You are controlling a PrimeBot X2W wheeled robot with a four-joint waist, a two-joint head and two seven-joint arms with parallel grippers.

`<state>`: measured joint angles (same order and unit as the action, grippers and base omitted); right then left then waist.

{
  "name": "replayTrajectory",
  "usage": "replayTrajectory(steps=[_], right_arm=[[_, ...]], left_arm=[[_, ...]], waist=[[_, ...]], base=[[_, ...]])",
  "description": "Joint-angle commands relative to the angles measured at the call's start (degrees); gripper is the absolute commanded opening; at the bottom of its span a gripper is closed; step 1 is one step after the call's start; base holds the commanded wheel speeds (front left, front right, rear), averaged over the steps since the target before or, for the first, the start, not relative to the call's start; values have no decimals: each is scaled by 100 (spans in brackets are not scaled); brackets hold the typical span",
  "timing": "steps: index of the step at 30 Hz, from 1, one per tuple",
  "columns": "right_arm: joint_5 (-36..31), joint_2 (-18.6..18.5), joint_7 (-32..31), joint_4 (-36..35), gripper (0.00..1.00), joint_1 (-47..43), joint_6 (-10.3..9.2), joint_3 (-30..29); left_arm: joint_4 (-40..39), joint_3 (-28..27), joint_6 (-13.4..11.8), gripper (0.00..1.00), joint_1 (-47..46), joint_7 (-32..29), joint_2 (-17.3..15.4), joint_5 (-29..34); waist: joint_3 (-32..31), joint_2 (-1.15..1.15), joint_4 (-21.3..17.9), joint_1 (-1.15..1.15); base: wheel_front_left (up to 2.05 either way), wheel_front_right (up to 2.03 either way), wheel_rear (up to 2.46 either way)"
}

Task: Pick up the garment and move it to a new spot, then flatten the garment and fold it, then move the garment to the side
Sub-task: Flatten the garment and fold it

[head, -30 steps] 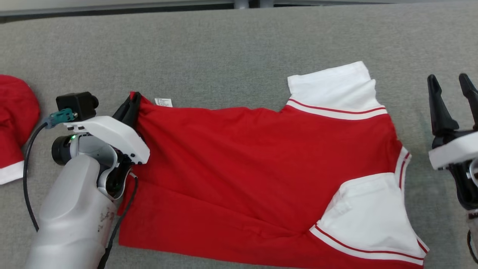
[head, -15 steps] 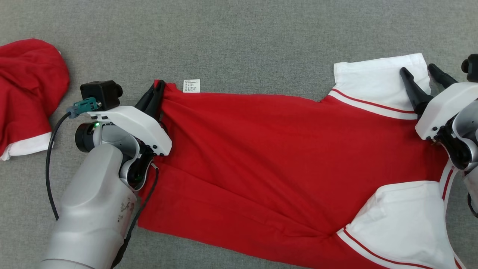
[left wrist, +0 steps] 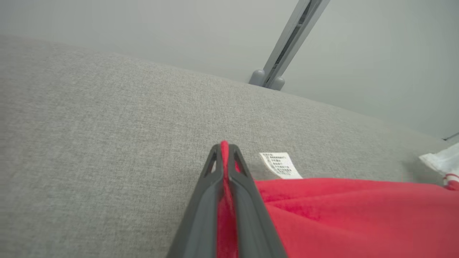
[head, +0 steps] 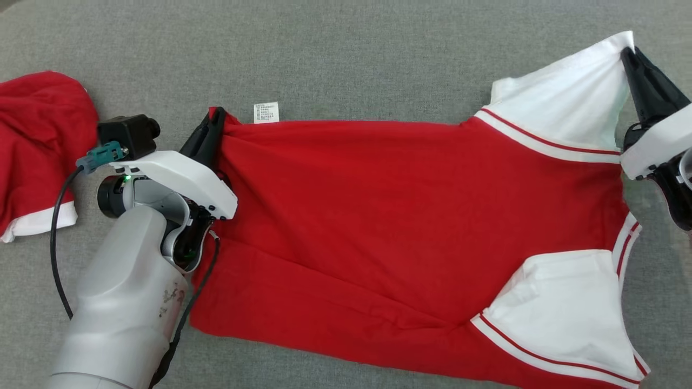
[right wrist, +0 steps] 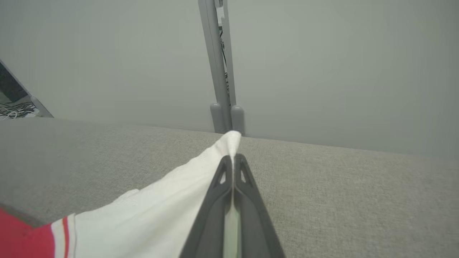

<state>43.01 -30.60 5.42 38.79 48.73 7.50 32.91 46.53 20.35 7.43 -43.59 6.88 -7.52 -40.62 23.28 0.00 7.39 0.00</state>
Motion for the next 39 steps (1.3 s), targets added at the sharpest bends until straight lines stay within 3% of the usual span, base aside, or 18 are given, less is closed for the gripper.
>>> replayTrajectory(steps=[1, 10, 20, 26, 37, 38, 39], right_arm=[[32, -117, 185, -83, 0, -106, -2, 20], [157, -291, 751, -805, 0, -661, -2, 112], [415, -177, 928, -1909, 0, -2386, -2, -201], [609, 33, 951, -2473, 0, -3894, -2, -795], [348, 422, 616, -3059, 0, -5259, -2, -1544], [271, 459, 517, -3078, 30, -5333, -1, -1563], [138, 480, 465, -3080, 100, -5375, -1, -1626]], left_arm=[[-41, -21, -7, 0, 73, 31, -83, -36], [-357, -79, 1, 0, 440, 2, -250, -310], [-1404, -201, 5, 0, 1608, 95, -463, -727], [-2426, -470, -190, 0, 2691, 0, -665, -1117], [-3479, -594, -724, 0, 3971, -538, -905, -1477], [-3508, -594, -779, 40, 4023, -556, -911, -1470], [-3532, -573, -809, 100, 4059, -572, -887, -1469]], waist=[[-105, 0, -59, 0], [-442, 0, -296, 0], [-757, 0, -483, 0], [-950, 0, -546, 0], [-1151, 0, -603, 0], [-1162, 0, -603, 0], [-1167, 0, -601, 0]], base=[[0, 0, 0], [0, 0, 0], [0, 0, 0], [0, 0, 0], [0, 0, 0], [0, 0, 0], [0, 0, 0]])
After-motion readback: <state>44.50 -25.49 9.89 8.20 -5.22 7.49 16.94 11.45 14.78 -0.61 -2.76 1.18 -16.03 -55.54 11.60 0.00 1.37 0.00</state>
